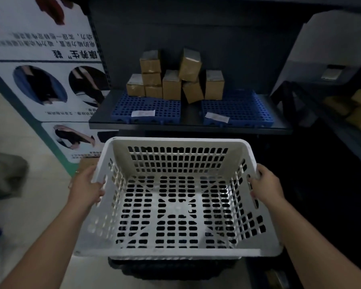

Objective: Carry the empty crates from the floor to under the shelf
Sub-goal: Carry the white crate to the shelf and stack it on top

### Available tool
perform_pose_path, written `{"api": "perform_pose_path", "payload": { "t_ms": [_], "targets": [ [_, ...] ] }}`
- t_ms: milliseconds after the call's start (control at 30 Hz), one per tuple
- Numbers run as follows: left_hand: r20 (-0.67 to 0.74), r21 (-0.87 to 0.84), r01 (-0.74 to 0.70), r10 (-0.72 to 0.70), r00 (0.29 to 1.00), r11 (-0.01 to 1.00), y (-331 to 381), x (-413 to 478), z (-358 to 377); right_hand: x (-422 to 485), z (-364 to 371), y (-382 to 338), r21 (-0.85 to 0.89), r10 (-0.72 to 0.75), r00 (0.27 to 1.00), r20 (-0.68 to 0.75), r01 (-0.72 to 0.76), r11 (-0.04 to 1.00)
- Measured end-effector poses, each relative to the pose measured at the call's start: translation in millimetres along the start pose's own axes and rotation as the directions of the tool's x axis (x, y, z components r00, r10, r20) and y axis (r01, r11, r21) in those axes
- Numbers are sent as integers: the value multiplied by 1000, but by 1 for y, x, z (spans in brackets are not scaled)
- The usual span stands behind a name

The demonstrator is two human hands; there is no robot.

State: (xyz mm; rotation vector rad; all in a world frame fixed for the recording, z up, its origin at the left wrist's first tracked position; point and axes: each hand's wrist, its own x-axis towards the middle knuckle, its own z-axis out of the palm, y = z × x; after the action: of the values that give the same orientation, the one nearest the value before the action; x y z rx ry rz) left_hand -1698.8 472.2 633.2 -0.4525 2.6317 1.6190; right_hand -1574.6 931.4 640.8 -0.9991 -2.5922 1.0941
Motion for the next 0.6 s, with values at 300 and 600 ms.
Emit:
{"api": "perform_pose_path", "payload": {
  "t_ms": [300, 600],
  "targets": [
    [-21, 62, 81, -80, 997, 995, -16, 20, 10, 26, 23, -8, -85, -21, 999, 38, 24, 996],
    [-17, 92, 65, -64, 998, 994, -16, 22, 4, 21, 22, -8, -90, -22, 998, 63, 27, 996]
  ]
}}
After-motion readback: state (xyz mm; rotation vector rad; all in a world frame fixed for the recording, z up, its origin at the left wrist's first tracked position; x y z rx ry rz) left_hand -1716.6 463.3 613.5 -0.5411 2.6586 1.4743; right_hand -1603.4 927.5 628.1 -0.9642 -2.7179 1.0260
